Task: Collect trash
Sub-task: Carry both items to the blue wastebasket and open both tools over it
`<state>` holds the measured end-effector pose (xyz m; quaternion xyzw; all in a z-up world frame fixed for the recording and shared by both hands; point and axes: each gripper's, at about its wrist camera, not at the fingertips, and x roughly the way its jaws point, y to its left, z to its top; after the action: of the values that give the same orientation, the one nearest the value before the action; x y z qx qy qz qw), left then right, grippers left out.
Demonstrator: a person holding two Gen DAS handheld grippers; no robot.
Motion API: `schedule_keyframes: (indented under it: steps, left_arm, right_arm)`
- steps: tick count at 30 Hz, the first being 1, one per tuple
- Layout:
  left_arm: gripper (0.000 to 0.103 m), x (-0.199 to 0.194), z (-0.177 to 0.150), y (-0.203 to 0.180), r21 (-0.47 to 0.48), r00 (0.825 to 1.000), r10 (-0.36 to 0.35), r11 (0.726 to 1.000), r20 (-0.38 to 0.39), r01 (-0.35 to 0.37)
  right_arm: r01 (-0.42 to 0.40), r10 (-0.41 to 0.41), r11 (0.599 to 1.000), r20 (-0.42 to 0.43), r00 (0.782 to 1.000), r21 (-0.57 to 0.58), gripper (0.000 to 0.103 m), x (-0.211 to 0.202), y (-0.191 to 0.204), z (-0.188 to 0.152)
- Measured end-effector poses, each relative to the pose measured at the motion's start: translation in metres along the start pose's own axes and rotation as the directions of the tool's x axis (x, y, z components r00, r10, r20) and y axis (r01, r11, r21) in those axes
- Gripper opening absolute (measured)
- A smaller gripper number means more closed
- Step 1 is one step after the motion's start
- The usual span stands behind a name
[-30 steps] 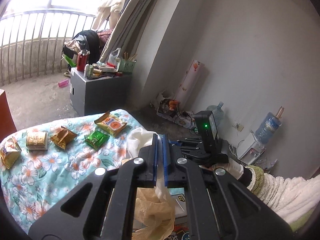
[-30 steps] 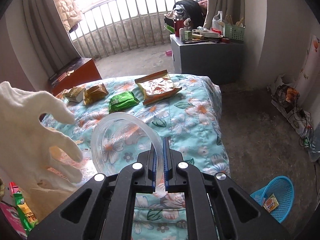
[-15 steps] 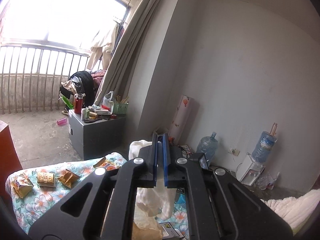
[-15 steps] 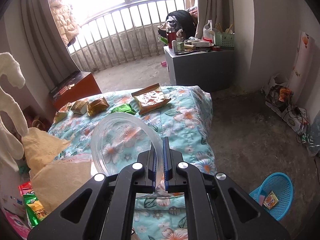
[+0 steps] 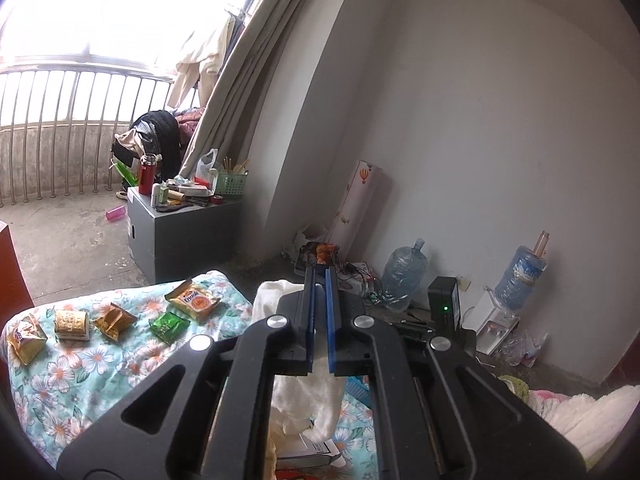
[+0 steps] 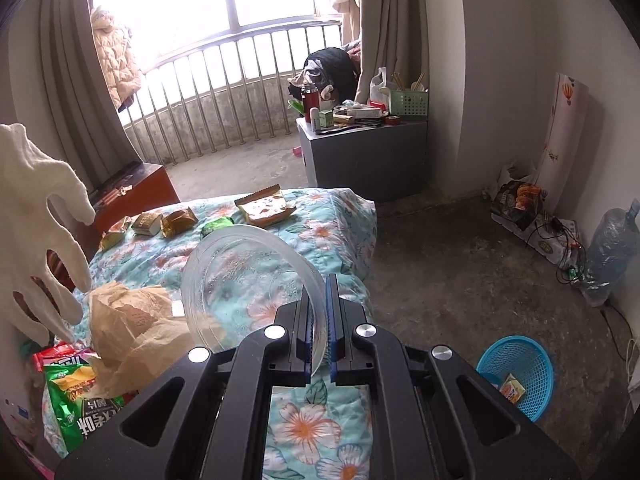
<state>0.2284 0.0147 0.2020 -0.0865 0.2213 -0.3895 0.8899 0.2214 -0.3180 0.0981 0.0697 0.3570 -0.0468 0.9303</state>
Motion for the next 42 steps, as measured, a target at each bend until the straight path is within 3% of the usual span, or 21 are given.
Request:
schedule_keyframes:
  steps: [12,22,26,29,38,42]
  left_arm:
    - [0.003,0.077,-0.026,-0.049,0.005,0.983,-0.103,0.994,-0.154,0.105]
    - [0.003,0.168,-0.041,-0.099,0.055,0.939,-0.137,0.985,-0.316,0.162]
    - [0.003,0.220,-0.049,-0.125,0.060,0.907,-0.157,0.979,-0.392,0.195]
    - [0.003,0.269,-0.060,-0.149,0.065,0.872,-0.166,0.973,-0.461,0.220]
    - [0.003,0.423,-0.114,-0.223,0.058,0.761,-0.205,0.951,-0.615,0.303]
    - [0.003,0.486,-0.142,-0.247,0.050,0.739,-0.208,0.949,-0.640,0.311]
  right_arm:
    - [0.190,-0.190,0.981,0.004,0.982,0.026,0.006,-0.043,-0.047,-0.045]
    - [0.279,-0.280,0.955,-0.005,0.960,0.097,0.006,-0.055,-0.101,-0.076]
    - [0.287,-0.285,0.940,-0.037,0.958,0.185,0.006,-0.052,-0.143,-0.092]
    - [0.288,-0.279,0.918,-0.072,0.958,0.273,0.006,-0.045,-0.181,-0.106]
    - [0.328,-0.262,0.782,-0.197,0.945,0.531,0.006,-0.003,-0.309,-0.163]
    - [0.355,-0.255,0.719,-0.247,0.935,0.598,0.006,0.026,-0.355,-0.186]
